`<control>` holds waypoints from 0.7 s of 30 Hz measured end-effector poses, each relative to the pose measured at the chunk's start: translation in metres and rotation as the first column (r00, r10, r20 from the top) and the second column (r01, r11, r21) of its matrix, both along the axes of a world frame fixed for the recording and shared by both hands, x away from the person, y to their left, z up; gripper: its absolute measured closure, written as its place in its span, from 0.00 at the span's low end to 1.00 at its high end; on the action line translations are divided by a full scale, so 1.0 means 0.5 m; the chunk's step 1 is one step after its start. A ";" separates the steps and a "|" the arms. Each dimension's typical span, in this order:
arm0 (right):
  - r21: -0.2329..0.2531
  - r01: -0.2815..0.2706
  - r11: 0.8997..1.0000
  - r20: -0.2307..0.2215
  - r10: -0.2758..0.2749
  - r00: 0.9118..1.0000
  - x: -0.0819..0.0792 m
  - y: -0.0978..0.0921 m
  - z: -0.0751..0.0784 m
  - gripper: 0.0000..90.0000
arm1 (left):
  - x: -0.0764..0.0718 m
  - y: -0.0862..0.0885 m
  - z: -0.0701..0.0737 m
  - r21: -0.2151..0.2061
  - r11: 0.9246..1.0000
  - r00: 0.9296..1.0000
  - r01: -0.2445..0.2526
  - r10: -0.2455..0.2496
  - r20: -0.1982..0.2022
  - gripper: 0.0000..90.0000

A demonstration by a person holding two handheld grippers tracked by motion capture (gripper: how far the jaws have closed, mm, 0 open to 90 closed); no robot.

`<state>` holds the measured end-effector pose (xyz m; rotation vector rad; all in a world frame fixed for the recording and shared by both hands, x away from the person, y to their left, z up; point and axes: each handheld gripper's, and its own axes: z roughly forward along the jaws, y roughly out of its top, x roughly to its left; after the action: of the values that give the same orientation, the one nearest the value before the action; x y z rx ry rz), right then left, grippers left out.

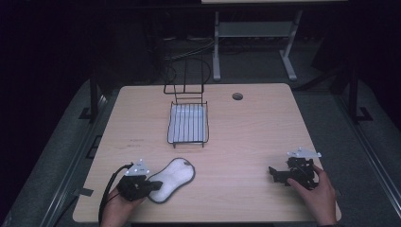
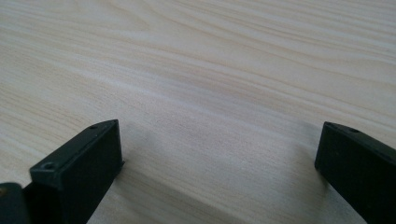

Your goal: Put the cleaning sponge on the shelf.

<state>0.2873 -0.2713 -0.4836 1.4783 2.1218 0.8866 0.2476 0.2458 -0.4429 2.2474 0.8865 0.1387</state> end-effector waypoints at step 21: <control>0.000 0.000 1.000 0.000 0.000 1.000 0.000 0.000 0.000 0.00 | 0.018 0.009 0.028 -0.030 0.999 0.999 -0.038 0.039 0.033 0.60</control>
<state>0.2873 -0.2713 -0.4836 1.4779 2.1225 0.8860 0.2566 0.2504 -0.4291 2.1952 0.9083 0.1789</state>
